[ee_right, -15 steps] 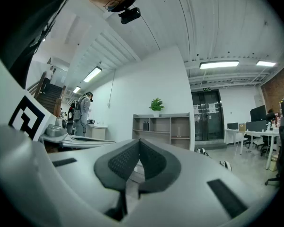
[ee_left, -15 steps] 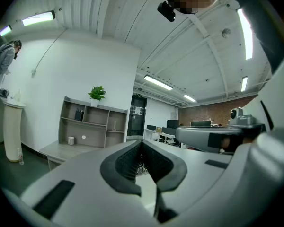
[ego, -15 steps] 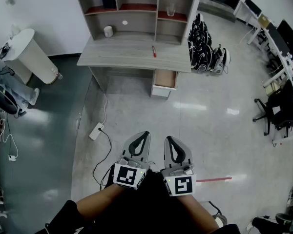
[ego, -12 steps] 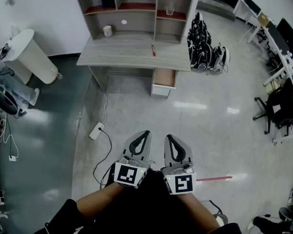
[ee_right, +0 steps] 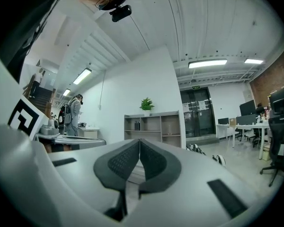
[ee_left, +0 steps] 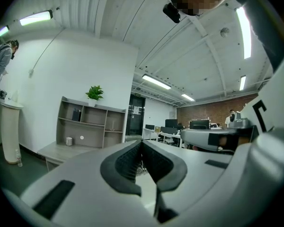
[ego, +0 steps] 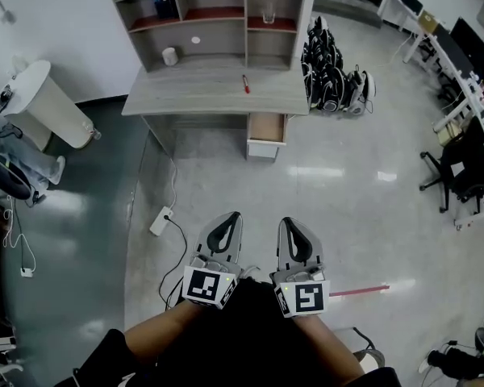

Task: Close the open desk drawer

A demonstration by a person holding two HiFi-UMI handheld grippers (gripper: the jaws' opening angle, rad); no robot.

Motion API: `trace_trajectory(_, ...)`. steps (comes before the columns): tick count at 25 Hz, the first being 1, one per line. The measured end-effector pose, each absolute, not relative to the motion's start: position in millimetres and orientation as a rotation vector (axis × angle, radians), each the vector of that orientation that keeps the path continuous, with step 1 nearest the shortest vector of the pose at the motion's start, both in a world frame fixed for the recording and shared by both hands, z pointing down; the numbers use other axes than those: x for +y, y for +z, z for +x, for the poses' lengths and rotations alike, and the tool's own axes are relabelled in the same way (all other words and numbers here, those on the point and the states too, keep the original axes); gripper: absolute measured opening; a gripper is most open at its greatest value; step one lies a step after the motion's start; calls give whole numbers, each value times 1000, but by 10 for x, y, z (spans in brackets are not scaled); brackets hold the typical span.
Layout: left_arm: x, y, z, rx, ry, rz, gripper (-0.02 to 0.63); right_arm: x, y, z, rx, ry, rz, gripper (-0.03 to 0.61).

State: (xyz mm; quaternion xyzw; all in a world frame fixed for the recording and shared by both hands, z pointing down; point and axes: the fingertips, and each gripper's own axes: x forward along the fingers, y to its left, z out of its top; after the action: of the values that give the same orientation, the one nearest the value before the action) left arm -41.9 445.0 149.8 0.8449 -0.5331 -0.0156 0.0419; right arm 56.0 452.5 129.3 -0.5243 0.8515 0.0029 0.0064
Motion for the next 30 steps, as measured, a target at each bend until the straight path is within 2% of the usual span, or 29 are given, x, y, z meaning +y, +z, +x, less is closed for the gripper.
trace_trajectory(18,4422,1612,-203,-1573,12,2596,14,4650,1531,1020,2560,-100,-1784,17)
trace_trajectory(30,4002,1698,85,-1484,-33,2609,14,4297,1394,1251,2532,-23,-1882,17)
